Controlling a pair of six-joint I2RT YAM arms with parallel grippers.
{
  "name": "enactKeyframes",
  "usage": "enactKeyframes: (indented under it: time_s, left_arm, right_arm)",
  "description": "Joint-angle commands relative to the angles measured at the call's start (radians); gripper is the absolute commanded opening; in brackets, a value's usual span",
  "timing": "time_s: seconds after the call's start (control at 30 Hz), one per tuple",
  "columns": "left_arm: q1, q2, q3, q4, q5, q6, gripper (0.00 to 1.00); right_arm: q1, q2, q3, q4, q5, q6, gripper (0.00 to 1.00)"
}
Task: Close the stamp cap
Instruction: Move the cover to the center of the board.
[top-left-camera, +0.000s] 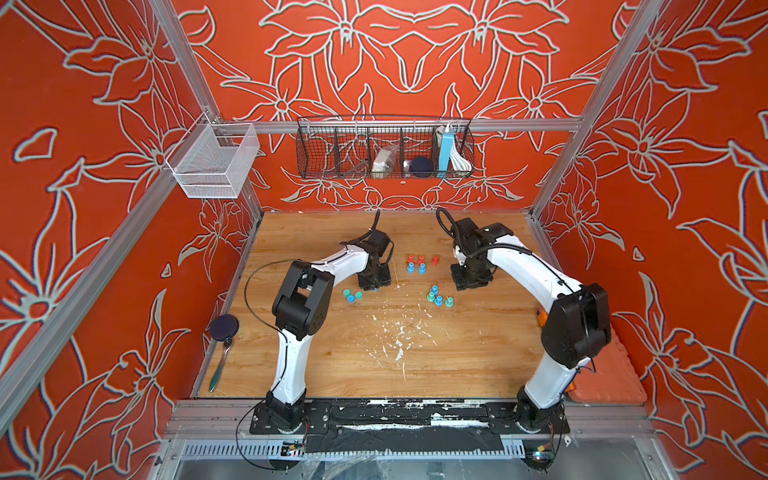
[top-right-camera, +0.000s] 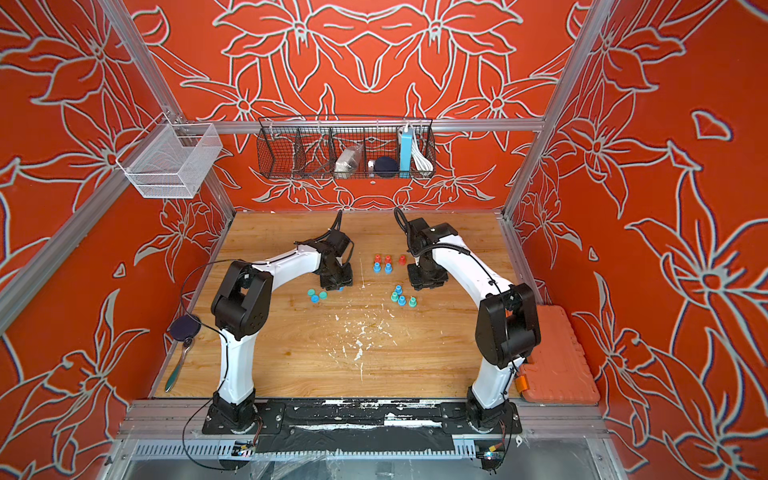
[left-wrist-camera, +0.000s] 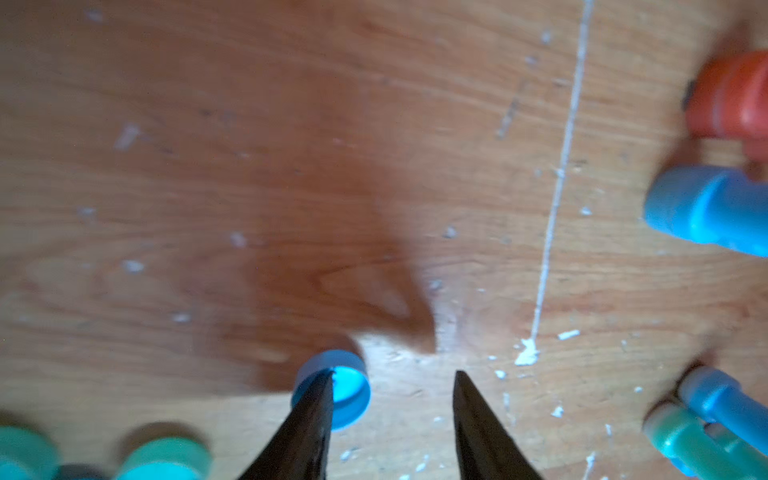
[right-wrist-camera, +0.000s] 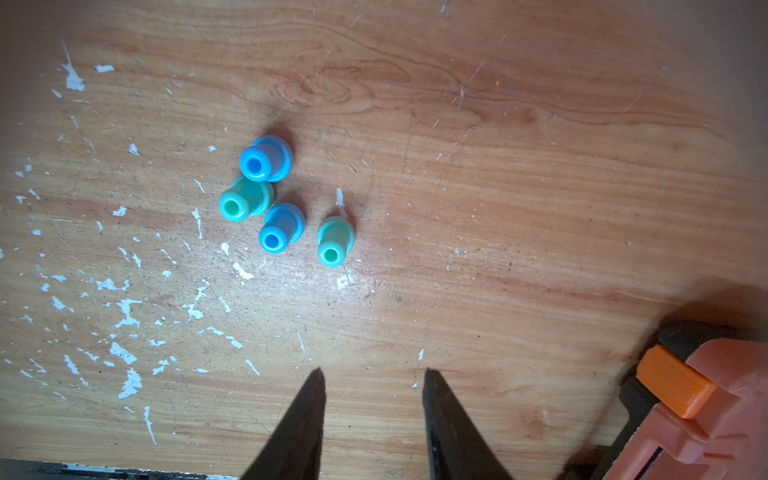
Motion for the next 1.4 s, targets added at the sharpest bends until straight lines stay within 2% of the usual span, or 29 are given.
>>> enactKeyframes:
  time_s: [0.0,0.13,0.23,0.57,0.9,1.37]
  left_arm:
    - [-0.085,0.069,0.041,-0.053,0.023,-0.024,0.48]
    - [-0.192,0.084,0.078,-0.086,0.013,-0.023,0.48]
    - [-0.221,0.056,0.054,-0.082,-0.007,-0.055,0.48]
    - [-0.223,0.007,0.057,-0.107,-0.076,-0.051,0.48]
    - [-0.207,-0.019,0.017,-0.095,-0.088,-0.049,0.48]
    - [-0.207,-0.118,0.129,-0.149,-0.107,-0.031,0.51]
  right_arm:
    - [-0.010,-0.036,-0.023,-0.017,0.004,-0.001,0.41]
    - [-0.014,-0.049,-0.034,-0.012,0.001,0.002,0.42]
    - [-0.014,-0.058,-0.047,-0.006,0.001,0.006,0.42]
    - [-0.014,-0.077,-0.065,0.002,-0.013,0.014,0.41]
    - [-0.014,-0.107,-0.075,-0.008,-0.013,0.022,0.41]
    - [-0.014,-0.038,-0.005,0.000,-0.036,0.025,0.44]
